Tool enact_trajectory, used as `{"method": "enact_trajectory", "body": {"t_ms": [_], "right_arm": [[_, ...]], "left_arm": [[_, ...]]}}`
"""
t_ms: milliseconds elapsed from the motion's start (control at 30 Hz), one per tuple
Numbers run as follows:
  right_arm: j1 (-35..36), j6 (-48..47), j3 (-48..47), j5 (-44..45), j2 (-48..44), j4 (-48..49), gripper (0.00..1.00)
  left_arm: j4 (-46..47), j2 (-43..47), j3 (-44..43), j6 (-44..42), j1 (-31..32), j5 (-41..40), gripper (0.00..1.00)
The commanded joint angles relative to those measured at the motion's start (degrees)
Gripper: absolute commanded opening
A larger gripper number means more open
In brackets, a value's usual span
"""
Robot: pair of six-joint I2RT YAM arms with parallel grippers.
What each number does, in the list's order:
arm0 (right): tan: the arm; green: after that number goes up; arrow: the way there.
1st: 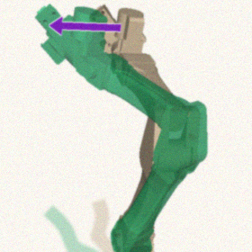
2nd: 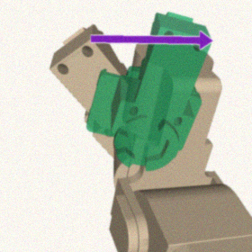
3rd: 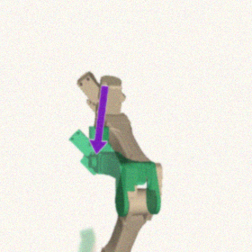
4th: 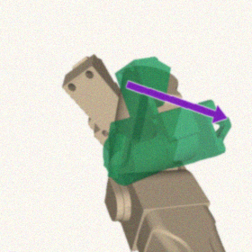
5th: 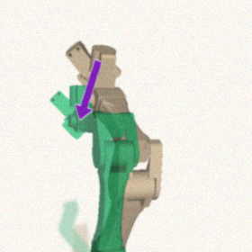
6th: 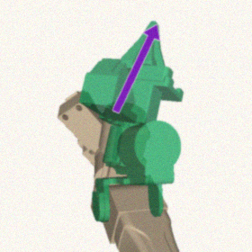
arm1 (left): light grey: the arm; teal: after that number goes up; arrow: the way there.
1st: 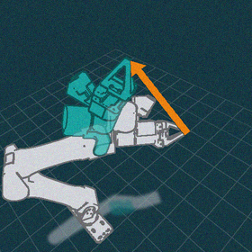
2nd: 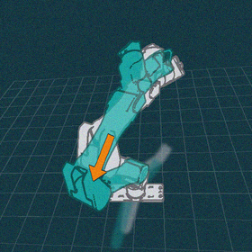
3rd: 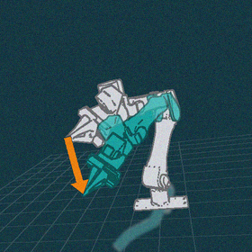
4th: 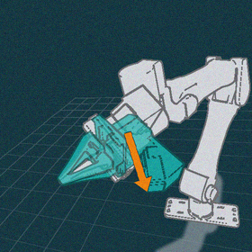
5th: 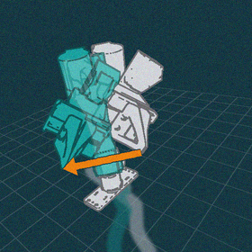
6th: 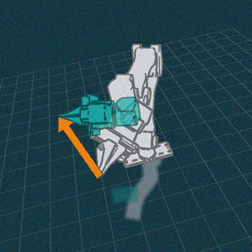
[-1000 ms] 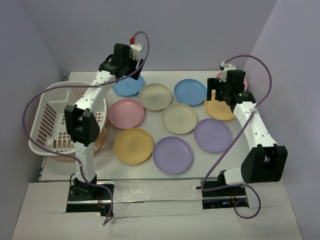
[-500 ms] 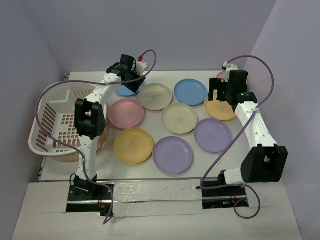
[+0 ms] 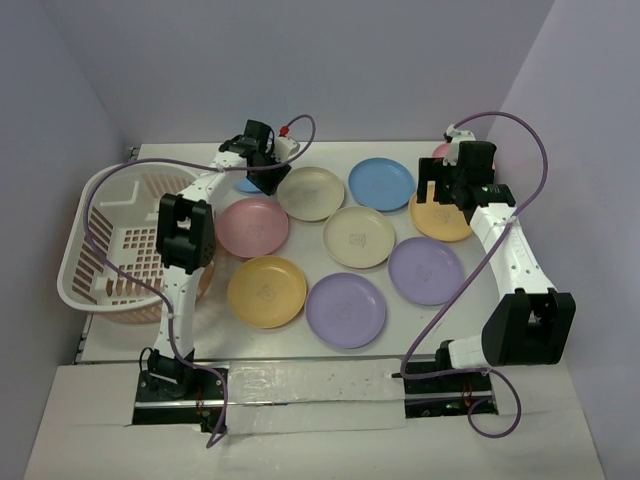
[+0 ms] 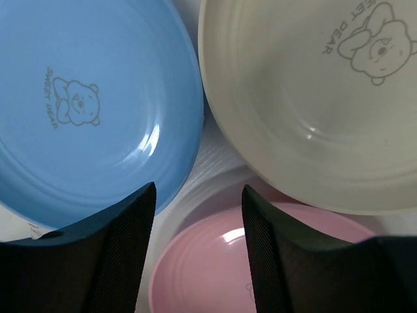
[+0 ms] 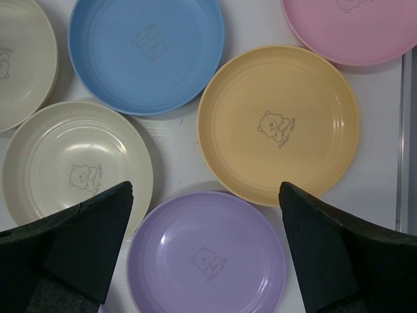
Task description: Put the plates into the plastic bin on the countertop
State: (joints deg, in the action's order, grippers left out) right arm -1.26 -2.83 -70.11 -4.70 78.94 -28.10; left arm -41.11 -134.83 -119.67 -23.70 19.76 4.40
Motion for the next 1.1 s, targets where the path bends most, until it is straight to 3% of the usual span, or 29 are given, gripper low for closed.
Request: {"method": "enact_trajectory", "body": {"t_ms": [0,233,433,533,600,667,1067], "right_arm": [[-0.5,-0.4,-0.3,-0.8,-1.5,0.2,1.0],[-0.6,-0.5,-0.7,-0.9,-1.4,-0.3,1.0],[-0.6,-0.8,-0.8,-1.1,-0.7,-0.3,1.0],[-0.6,-0.9,-1.1,-1.2,-0.4,-0.4,1.0],[-0.6,-0.9,-1.3,-1.4,-0.3,-0.6,1.0],[-0.6,-0.9,-1.4,-1.7,-0.3,-0.7,1.0],[-0.7,-1.1,-0.3,-4.3,-0.9,0.3,1.0]], "left_arm": [[2.3,-1.4,-1.0,-0.6,-1.1,0.8,0.61],[4.9,-3.4,-0.3,-0.5,-1.9,0.2,0.56],[7.1,-3.9,1.0,-1.1,-1.9,1.7,0.44],[9.0,-3.3,2.3,-1.6,-1.9,2.1,0.32],[9.5,-3.2,2.2,-1.7,-1.9,2.1,0.12],[8.7,-3.2,1.3,-1.3,-1.9,1.6,0.01],[14.4,7.6,-2.2,4.6,-1.7,-3.2,0.0]]}}
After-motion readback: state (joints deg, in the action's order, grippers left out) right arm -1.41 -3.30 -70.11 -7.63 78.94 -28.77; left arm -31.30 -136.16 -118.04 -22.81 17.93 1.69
